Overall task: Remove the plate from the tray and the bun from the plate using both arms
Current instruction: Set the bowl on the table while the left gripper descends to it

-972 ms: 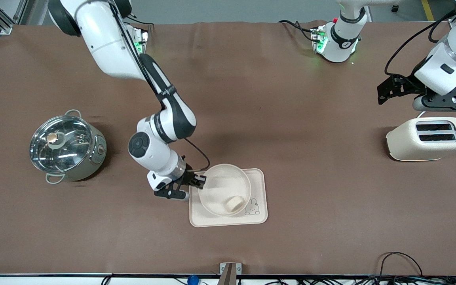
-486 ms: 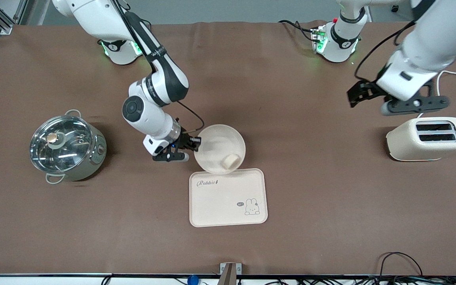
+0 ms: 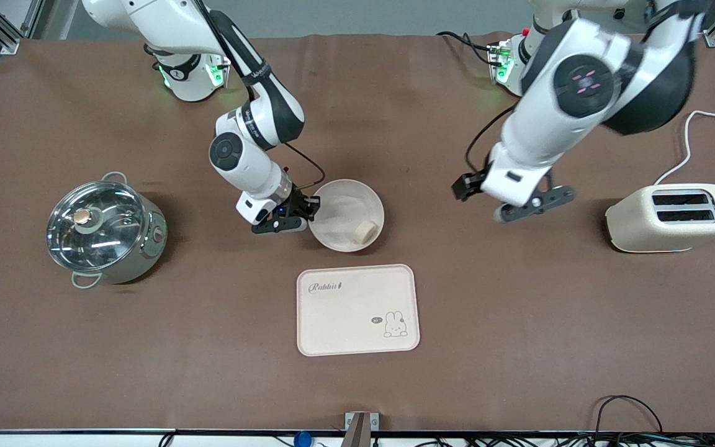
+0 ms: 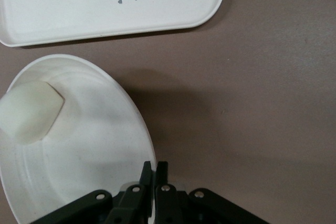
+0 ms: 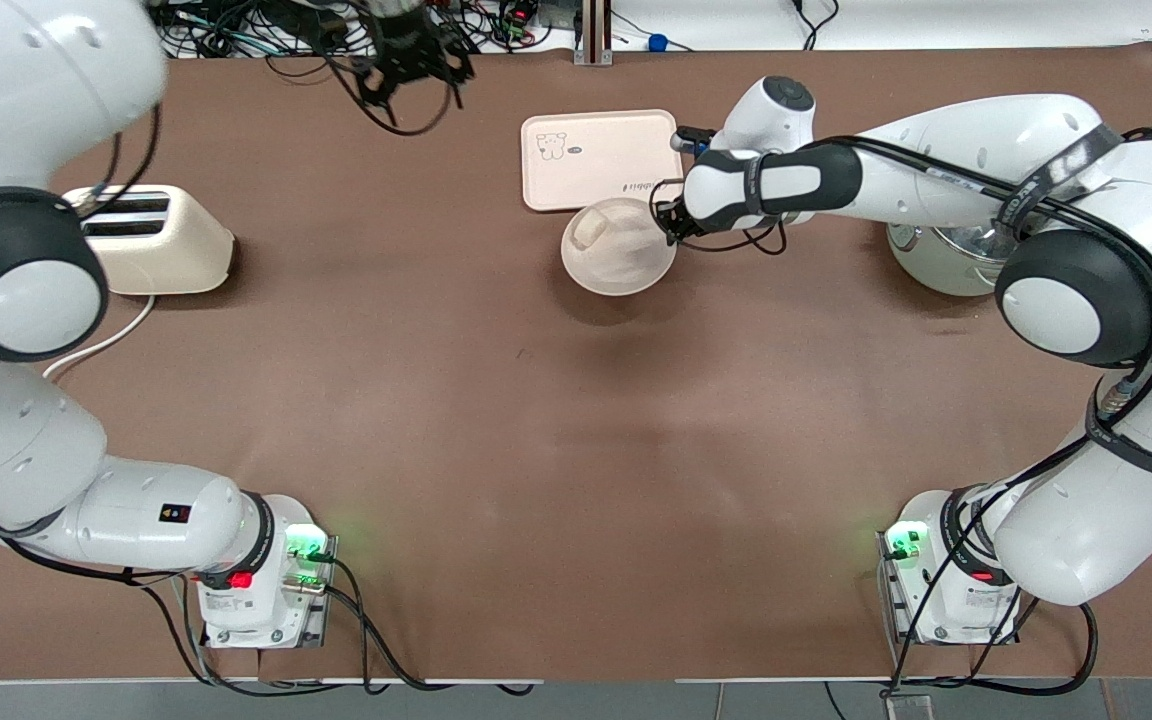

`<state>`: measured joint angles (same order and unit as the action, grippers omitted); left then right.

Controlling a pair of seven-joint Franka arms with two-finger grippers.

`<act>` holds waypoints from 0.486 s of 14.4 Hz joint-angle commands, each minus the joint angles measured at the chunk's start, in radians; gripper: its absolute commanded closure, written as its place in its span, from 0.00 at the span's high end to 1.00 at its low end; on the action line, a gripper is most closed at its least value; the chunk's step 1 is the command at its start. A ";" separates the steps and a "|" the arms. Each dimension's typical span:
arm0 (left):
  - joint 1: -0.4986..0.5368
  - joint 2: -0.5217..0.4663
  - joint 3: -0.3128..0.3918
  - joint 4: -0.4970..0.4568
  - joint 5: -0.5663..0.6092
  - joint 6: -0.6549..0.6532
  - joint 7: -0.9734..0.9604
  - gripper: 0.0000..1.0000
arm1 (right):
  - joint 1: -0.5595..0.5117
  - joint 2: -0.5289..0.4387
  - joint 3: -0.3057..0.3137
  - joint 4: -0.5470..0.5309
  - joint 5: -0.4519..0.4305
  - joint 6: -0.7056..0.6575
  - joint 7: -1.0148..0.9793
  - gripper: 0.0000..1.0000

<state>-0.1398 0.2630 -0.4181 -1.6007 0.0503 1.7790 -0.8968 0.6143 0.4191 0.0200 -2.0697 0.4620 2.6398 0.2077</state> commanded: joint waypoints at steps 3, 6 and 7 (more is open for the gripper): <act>-0.107 0.151 -0.005 0.024 0.126 0.115 -0.256 1.00 | 0.045 0.044 0.000 -0.041 0.000 0.124 -0.004 0.00; -0.171 0.228 -0.005 0.030 0.143 0.180 -0.373 1.00 | 0.038 0.049 0.000 -0.041 0.000 0.121 0.005 0.33; -0.190 0.252 -0.004 0.033 0.160 0.183 -0.416 1.00 | 0.027 0.047 0.000 -0.044 0.001 0.120 0.007 0.84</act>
<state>-0.2974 0.4687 -0.4192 -1.5978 0.1699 1.9551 -1.2333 0.6590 0.4873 0.0188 -2.0910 0.4624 2.7573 0.2090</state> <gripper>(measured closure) 0.000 0.907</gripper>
